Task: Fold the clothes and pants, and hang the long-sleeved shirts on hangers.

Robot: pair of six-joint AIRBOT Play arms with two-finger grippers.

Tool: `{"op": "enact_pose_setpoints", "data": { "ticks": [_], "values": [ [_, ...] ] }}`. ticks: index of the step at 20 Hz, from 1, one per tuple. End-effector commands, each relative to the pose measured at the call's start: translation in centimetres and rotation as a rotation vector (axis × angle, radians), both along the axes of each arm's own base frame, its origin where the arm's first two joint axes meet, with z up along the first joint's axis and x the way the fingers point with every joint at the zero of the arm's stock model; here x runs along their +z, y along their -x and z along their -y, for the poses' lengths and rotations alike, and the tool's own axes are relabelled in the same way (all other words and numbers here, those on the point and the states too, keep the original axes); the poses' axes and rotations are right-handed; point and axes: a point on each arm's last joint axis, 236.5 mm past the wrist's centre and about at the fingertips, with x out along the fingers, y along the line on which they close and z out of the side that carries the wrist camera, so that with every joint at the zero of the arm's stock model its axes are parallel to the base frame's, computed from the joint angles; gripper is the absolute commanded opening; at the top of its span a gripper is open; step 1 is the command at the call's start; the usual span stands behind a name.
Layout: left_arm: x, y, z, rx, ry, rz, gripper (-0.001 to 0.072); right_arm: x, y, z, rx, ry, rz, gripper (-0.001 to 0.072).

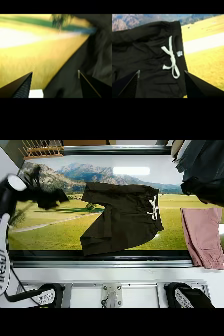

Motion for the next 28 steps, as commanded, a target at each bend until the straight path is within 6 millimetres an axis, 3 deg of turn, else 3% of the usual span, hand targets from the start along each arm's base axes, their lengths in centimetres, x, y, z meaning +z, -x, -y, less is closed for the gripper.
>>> {"op": "enact_pose_setpoints", "data": {
  "ticks": [1,3,7,15,23,24,25,26,28],
  "values": [
    [-8.3,11.4,2.0,-0.035,0.001,-0.228,0.0619,-1.0,4.3,-0.7,0.038,0.014,-0.044,0.0599],
    [-10.7,14.6,4.2,-0.01,0.068,-0.267,0.0619,-0.9,5.0,-0.8,0.039,0.012,-0.033,0.0598],
    [-13.0,17.5,6.2,-0.004,0.106,-0.298,0.0619,-0.1,5.4,-1.2,0.045,0.001,-0.011,0.0599],
    [-13.3,16.2,7.9,0.025,0.123,-0.228,0.0619,0.0,5.3,-1.7,0.054,-0.024,-0.008,0.0598],
    [-14.4,16.5,10.1,0.076,0.231,-0.32,0.0616,0.0,5.4,-1.7,0.053,-0.023,-0.008,0.0571],
    [-14.4,16.6,9.9,0.069,0.224,-0.317,0.045,0.0,5.4,-1.7,0.053,-0.023,-0.008,0.0572],
    [-14.2,16.5,9.8,0.057,0.218,-0.301,0.0201,0.0,5.4,-1.7,0.053,-0.023,-0.008,0.0573],
    [-13.8,16.2,9.9,0.045,0.221,-0.277,0.0034,0.0,5.4,-1.7,0.053,-0.024,-0.009,0.0574],
    [-12.5,15.6,9.9,0.036,0.225,-0.224,0.0003,-0.2,5.5,-1.7,0.054,-0.022,-0.019,0.0576]
  ]
}}
